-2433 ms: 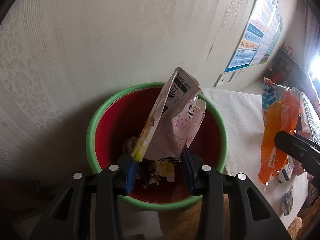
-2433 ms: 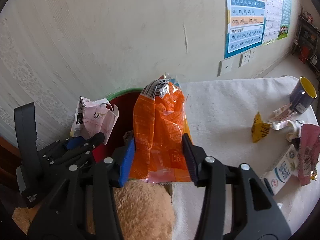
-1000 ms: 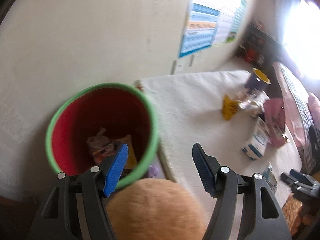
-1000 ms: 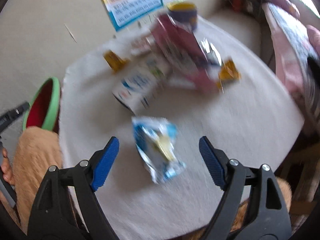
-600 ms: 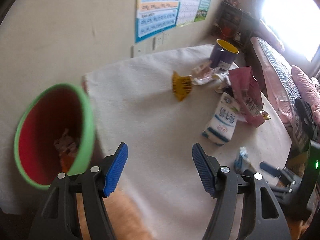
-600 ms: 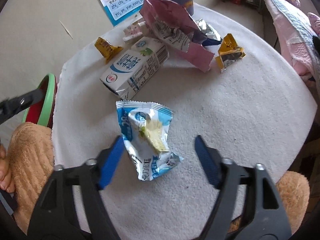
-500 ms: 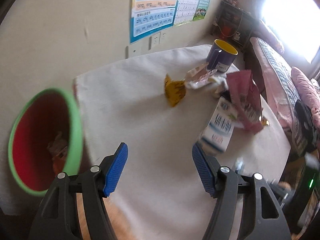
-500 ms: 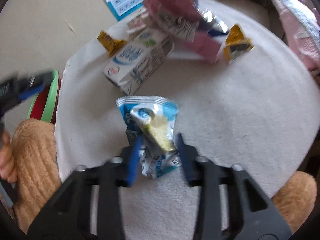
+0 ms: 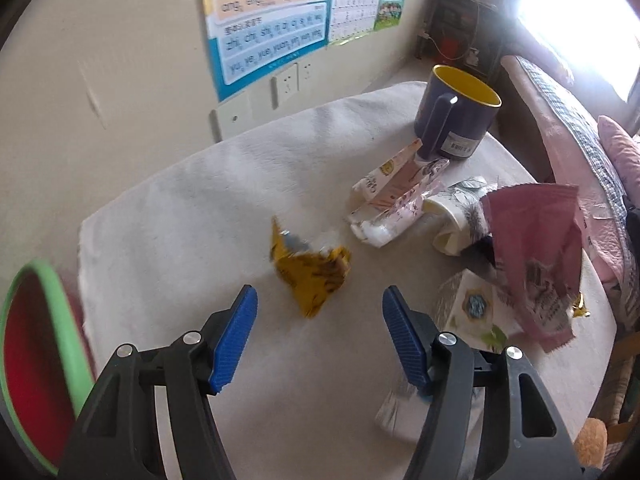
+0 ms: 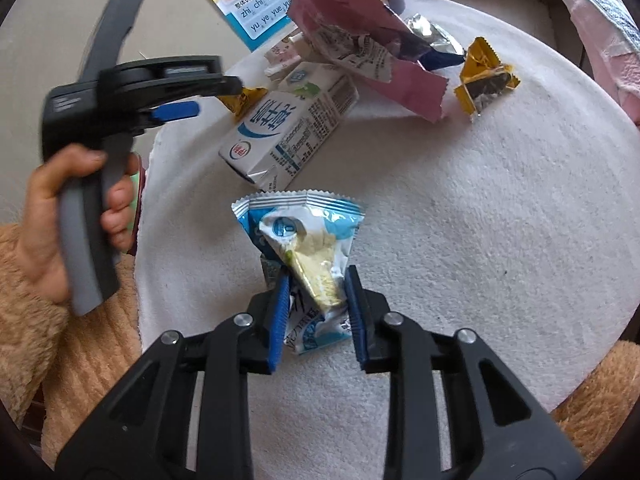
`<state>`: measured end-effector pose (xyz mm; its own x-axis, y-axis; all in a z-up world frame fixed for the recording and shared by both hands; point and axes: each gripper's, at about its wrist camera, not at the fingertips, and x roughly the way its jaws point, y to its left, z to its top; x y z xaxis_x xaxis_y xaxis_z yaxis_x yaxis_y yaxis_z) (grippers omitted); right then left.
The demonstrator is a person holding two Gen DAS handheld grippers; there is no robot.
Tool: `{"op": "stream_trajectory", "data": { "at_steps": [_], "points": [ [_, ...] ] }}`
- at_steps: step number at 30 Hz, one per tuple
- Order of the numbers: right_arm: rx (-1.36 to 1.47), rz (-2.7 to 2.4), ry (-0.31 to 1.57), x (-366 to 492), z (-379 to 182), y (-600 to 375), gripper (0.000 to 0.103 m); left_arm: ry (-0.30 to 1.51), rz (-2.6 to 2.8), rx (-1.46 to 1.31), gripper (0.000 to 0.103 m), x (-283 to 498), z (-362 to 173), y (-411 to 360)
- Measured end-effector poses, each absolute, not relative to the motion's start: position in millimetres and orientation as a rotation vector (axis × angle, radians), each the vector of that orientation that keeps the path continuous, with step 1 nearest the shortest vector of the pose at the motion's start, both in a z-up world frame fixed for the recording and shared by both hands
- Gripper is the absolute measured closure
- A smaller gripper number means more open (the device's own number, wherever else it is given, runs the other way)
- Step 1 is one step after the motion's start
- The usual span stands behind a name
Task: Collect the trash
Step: 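Grasp the blue-white wrapper with the right gripper while the left gripper grasps the yellow-foil wrapper, then carry both wrappers to the red bucket and release the yellow-foil wrapper with the left gripper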
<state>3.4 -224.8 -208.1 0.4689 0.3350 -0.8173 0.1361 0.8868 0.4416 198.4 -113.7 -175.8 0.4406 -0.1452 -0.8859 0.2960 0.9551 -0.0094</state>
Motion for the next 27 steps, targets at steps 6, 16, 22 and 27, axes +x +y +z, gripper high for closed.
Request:
{"op": "stream_trajectory", "data": {
  "at_steps": [6,16,22,27],
  "points": [
    [0.499,0.142,1.089,2,-211,-232,0.076,1.077,-0.242,0.176,0.053,218,-192,-125],
    [0.491,0.137,1.092,2,-213,-238,0.076,1.061,-0.283,0.196,0.081,208,-185,-119],
    [0.457,0.122,1.093,2,-212,-230,0.076,1.003,-0.310,0.247,0.081,164,-159,-103],
    [0.402,0.113,1.086,0,-205,-218,0.076,1.008,-0.281,0.251,0.081,129,-142,-80]
  ]
}}
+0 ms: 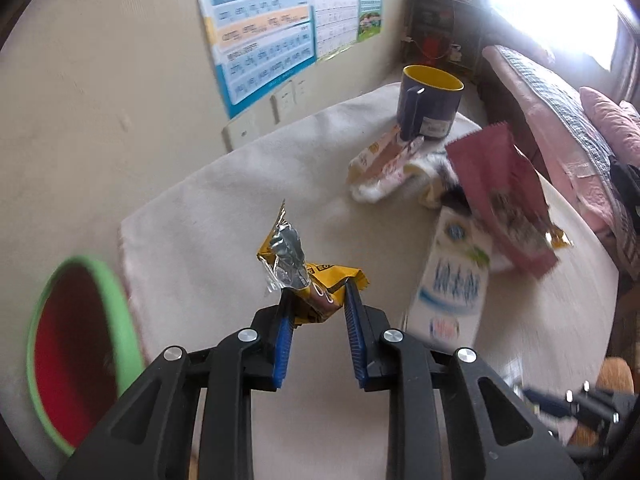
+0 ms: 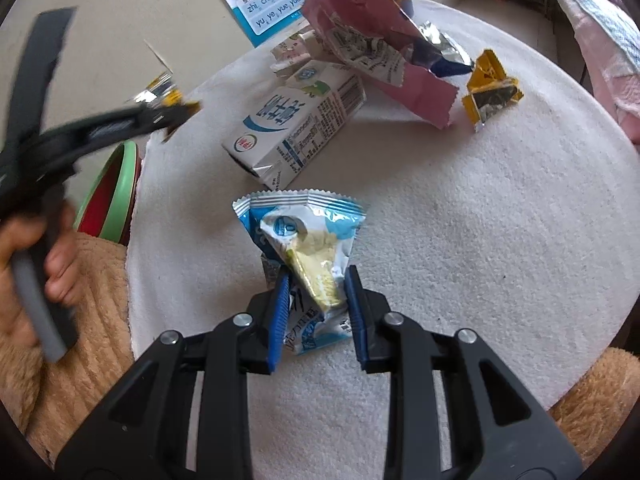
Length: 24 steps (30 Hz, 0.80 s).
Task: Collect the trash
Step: 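Carry both wrappers to the red bucket and release the yellow-foil wrapper with the left gripper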
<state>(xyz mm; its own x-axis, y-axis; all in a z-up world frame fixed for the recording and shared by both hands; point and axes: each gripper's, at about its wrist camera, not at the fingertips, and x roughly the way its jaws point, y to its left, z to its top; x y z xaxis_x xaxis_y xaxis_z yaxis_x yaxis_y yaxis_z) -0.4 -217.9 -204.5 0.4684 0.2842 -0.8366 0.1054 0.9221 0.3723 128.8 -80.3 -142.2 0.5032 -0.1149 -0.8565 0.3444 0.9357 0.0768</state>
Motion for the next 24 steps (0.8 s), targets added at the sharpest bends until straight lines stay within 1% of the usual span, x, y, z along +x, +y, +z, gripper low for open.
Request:
{"op": "stream_trajectory", "data": {
  "at_steps": [8,12,24],
  "points": [
    [0.328,0.096,1.080,0,-197,-199,0.076,1.053,-0.237,0.150,0.081,74,-127,-25],
    [0.309,0.087,1.096,0,-196,-191,0.076,1.046,-0.245,0.135,0.081,59,-123,-15],
    [0.312,0.091,1.014,-5,-141,-182,0.076,0.924,-0.253,0.152,0.081,47,-89,-9]
  ]
}}
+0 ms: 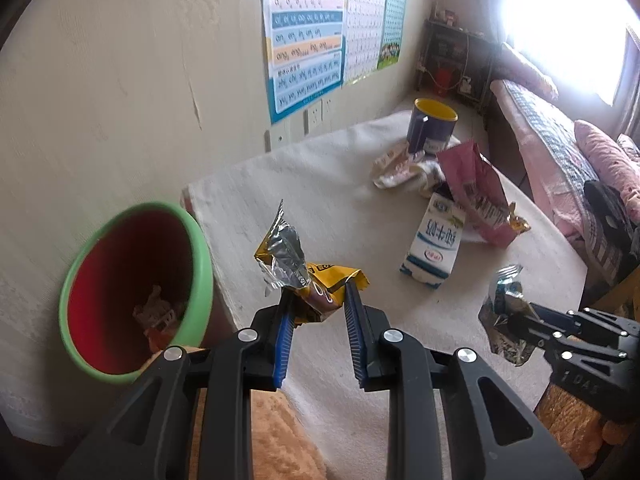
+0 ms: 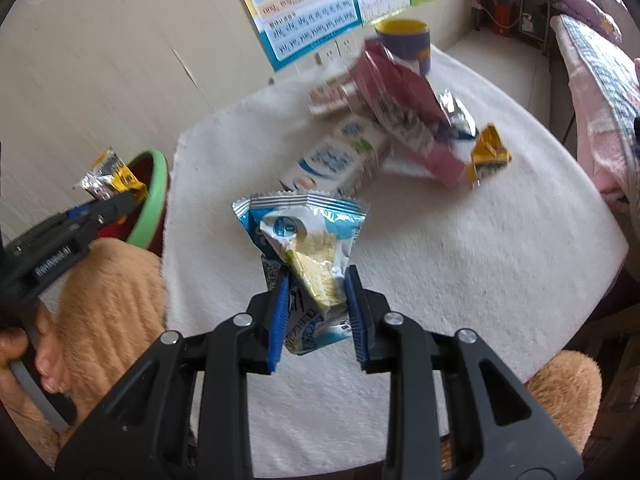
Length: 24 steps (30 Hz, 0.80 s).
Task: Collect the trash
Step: 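Carry both wrappers to the red bucket and release the yellow-foil wrapper with the left gripper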
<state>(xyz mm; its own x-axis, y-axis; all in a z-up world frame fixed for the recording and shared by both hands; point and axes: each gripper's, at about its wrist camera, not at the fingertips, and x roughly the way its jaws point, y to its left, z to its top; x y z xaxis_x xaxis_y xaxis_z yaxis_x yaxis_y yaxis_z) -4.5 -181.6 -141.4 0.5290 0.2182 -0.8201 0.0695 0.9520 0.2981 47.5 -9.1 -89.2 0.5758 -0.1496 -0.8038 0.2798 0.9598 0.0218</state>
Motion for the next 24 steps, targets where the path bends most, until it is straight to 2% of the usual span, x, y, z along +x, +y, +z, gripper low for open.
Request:
{"op": "stream_trajectory", "data": {
  "at_steps": [7,16,24],
  "points": [
    [0.286,0.122,0.962,10,-109,-163,0.076,0.907,-0.216,0.082,0.081,54,-80,18],
    [0.256,0.194,0.961,22,-100,-131,0.076,0.940,-0.180,0.029,0.081,59,-88,42],
    [0.263,0.205,0.932,9,-85,-127,0.076,0.921,-0.184,0.012,0.081,52,-72,42]
  ]
}}
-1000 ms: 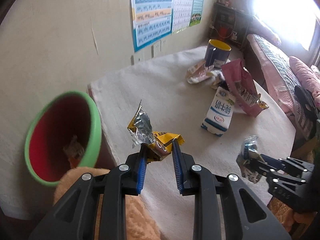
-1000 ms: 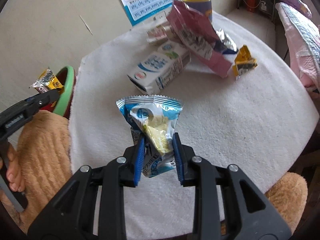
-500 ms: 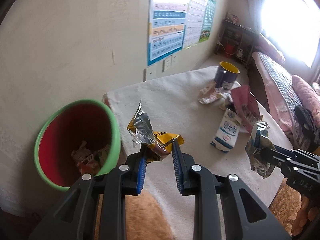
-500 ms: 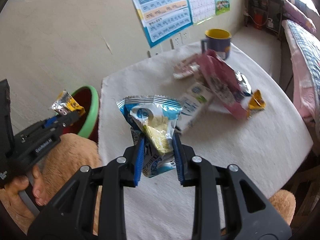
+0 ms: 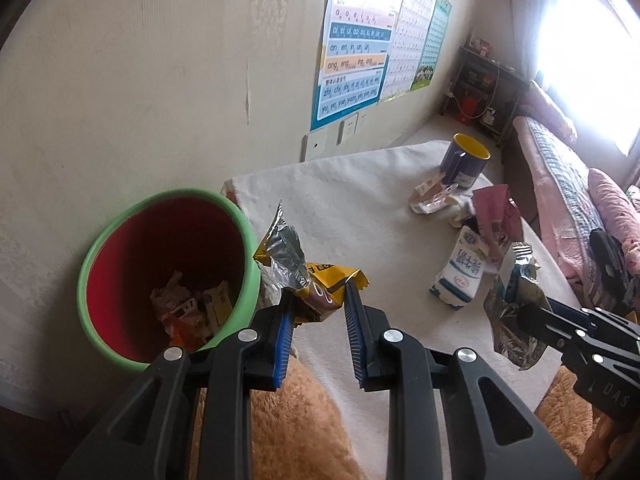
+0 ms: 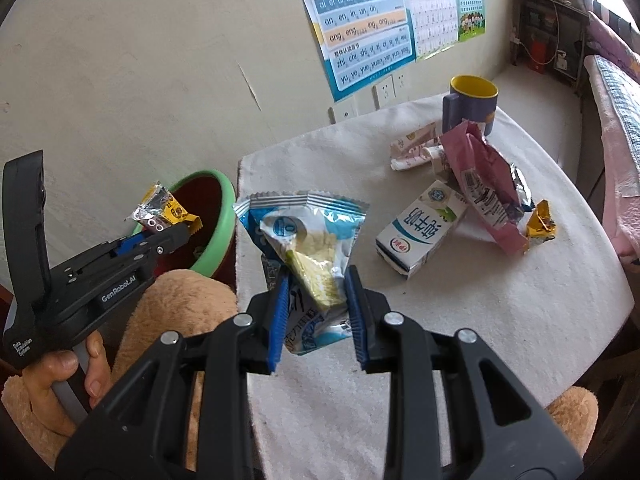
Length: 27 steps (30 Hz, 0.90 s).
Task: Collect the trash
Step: 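Carry both wrappers to the red bucket and release the yellow-foil wrapper with the left gripper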
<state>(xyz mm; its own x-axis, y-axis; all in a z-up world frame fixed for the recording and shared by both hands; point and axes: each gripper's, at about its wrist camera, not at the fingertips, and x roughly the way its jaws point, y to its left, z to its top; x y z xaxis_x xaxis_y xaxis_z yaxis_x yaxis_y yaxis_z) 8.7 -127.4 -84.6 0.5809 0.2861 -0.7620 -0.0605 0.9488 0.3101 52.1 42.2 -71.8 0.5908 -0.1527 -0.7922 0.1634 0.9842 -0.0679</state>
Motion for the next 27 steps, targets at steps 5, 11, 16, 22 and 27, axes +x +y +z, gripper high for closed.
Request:
{"op": "stream_trajectory", "data": {
  "at_steps": [5,11,16,22,27],
  "points": [
    [0.269,0.211,0.913,-4,-78,-125,0.076,0.909,-0.205,0.012,0.081,41,-62,38],
    [0.268,0.215,0.894,-10,-68,-123,0.076,0.895,-0.209,0.011,0.081,32,-52,41],
    [0.263,0.222,0.902,-7,-64,-119,0.076,0.898,-0.205,0.003,0.081,31,-47,47],
    [0.259,0.237,0.924,6,-61,-109,0.076,0.905,-0.193,-0.003,0.081,37,-40,57],
    [0.237,0.254,0.942,18,-58,-97,0.076,0.910,-0.165,-0.020,0.081,47,-35,73]
  ]
}}
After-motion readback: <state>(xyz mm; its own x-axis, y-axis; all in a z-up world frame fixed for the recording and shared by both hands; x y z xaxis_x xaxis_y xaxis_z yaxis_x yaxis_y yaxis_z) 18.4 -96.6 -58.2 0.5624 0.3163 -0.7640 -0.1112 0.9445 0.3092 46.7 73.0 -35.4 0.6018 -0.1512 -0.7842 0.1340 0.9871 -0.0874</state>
